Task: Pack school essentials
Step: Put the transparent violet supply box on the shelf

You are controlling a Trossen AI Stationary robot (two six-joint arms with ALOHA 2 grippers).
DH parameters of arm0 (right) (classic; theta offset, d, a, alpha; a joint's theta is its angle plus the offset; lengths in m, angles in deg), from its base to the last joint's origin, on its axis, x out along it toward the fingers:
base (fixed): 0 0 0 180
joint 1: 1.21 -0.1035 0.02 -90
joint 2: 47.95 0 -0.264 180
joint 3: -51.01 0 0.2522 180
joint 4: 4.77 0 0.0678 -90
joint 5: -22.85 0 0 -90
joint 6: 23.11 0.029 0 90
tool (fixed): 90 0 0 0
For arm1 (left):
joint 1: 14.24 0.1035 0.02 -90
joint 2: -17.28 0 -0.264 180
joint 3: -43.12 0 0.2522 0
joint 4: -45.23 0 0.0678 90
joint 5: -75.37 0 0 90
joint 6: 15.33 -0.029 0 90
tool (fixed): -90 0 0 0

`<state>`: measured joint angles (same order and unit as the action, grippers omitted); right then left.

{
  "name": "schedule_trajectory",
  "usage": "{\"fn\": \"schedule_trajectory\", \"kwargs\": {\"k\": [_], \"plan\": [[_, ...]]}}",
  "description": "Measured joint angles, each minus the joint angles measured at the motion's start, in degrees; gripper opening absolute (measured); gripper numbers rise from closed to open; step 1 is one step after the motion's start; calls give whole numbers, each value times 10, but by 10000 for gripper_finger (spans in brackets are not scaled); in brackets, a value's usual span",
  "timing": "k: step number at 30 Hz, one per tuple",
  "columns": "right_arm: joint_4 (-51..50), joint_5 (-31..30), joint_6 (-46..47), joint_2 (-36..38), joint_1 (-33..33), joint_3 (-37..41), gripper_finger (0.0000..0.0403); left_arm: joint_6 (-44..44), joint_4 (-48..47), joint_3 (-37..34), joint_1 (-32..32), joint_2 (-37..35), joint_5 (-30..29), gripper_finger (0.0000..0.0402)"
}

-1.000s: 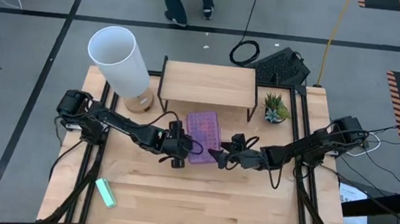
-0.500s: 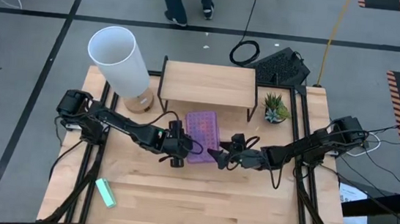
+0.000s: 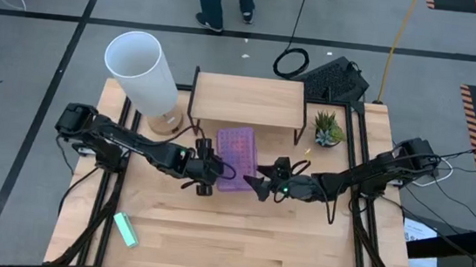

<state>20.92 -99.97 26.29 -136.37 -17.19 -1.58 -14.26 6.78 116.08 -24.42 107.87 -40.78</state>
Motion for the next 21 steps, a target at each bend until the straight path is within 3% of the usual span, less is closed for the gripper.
{"fn": "schedule_trajectory", "kwargs": {"k": [6, 12, 21], "plan": [[-10, 45, -35, 1, 31, -38, 359, -38, -61, 0, 16, -53, -3, 246], [-34, 43, -32, 0, 62, -38, 359, -62, -48, 2, 49, -93, -2, 246], [-37, 72, -52, 19, 125, -38, 359, -111, -17, 2, 110, -92, 7, 246]]}}
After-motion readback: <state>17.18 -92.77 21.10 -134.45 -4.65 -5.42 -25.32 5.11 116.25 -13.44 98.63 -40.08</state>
